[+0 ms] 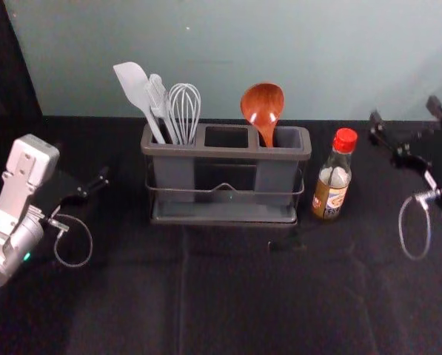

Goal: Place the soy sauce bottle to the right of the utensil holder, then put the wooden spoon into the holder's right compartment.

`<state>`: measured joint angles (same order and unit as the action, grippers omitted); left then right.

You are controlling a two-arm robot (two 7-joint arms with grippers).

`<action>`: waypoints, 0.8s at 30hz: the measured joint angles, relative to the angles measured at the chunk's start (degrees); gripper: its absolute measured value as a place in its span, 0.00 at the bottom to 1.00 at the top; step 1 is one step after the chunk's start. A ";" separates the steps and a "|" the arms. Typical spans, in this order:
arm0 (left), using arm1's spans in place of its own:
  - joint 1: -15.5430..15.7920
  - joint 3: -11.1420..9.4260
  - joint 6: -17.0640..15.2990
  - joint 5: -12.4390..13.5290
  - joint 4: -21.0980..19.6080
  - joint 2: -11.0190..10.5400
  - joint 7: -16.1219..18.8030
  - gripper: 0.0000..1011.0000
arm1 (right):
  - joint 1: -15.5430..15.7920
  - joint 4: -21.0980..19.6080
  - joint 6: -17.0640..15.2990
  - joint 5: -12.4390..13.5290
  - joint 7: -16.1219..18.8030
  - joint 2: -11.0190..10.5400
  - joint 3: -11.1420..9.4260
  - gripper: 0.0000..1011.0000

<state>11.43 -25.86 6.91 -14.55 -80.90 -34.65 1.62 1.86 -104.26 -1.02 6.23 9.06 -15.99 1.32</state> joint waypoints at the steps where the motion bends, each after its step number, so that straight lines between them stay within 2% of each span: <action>1: 0.00 0.00 0.00 0.00 0.00 0.00 0.00 0.99 | 0.61 0.50 0.34 0.00 0.05 0.06 -0.34 0.99; 9: 0.00 0.00 0.00 0.00 0.00 0.00 0.00 0.99 | 2.93 3.02 2.26 -0.28 0.28 0.79 -1.40 0.99; 24: 0.00 0.00 0.00 0.00 0.00 0.00 0.00 0.99 | 6.01 4.66 2.39 -1.27 0.93 2.02 -0.52 0.99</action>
<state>11.43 -25.86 6.90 -14.55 -80.90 -34.65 1.62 7.87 -99.60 1.36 4.96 9.99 -13.98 0.80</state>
